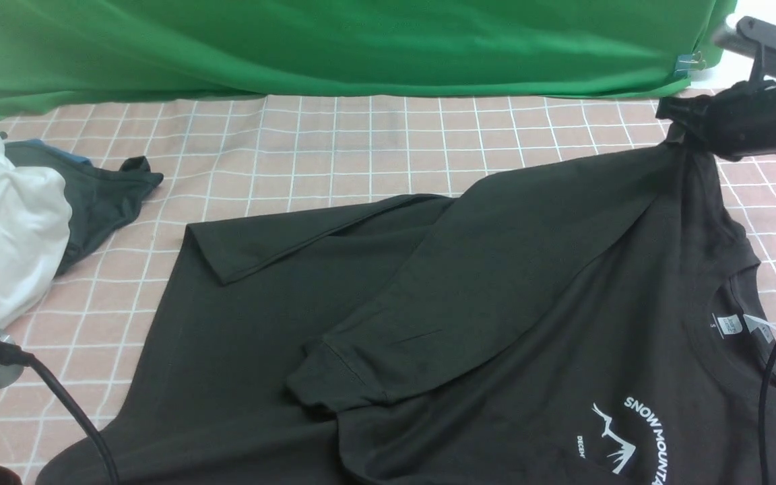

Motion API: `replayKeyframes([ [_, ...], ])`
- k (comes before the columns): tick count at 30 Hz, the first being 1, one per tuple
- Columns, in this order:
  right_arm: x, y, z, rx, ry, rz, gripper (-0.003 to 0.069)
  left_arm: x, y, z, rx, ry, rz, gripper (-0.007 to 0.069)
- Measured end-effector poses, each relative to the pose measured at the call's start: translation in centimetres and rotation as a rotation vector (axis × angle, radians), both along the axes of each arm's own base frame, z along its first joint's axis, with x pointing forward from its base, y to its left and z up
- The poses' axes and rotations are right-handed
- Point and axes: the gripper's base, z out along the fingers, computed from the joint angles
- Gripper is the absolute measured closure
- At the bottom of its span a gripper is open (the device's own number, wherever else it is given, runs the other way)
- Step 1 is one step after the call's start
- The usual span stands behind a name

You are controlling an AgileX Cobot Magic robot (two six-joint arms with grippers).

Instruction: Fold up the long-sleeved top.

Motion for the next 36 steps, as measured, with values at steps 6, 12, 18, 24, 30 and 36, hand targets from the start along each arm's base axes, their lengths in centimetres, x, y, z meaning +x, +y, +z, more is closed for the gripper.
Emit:
replayKeyframes([
  [6,-1.2,-0.6,0.3,-0.061,0.103,0.102,0.0093,0.0,0.0,0.0,0.0,0.0,0.001,0.0574],
  [12,-4.9,-1.0,5.1,-0.113,0.239,0.151,0.0211,0.0,0.0,0.0,0.0,0.0,0.001,0.0574],
  [18,-11.7,4.6,8.4,-0.181,0.298,0.326,0.0307,0.1,0.0,0.0,0.0,-0.007,0.002,0.0574],
  [24,-22.1,13.9,7.1,-0.379,0.327,0.871,0.0316,0.3,0.0,0.1,0.0,-0.034,0.004,0.0574],
  [30,-31.6,18.5,2.6,-0.772,0.326,1.509,0.0204,0.3,0.0,0.1,0.0,-0.036,0.005,0.0574],
  [36,-35.2,19.0,-0.5,-0.92,0.322,1.721,0.0149,0.3,0.0,0.1,-0.002,-0.036,0.005,0.0574],
])
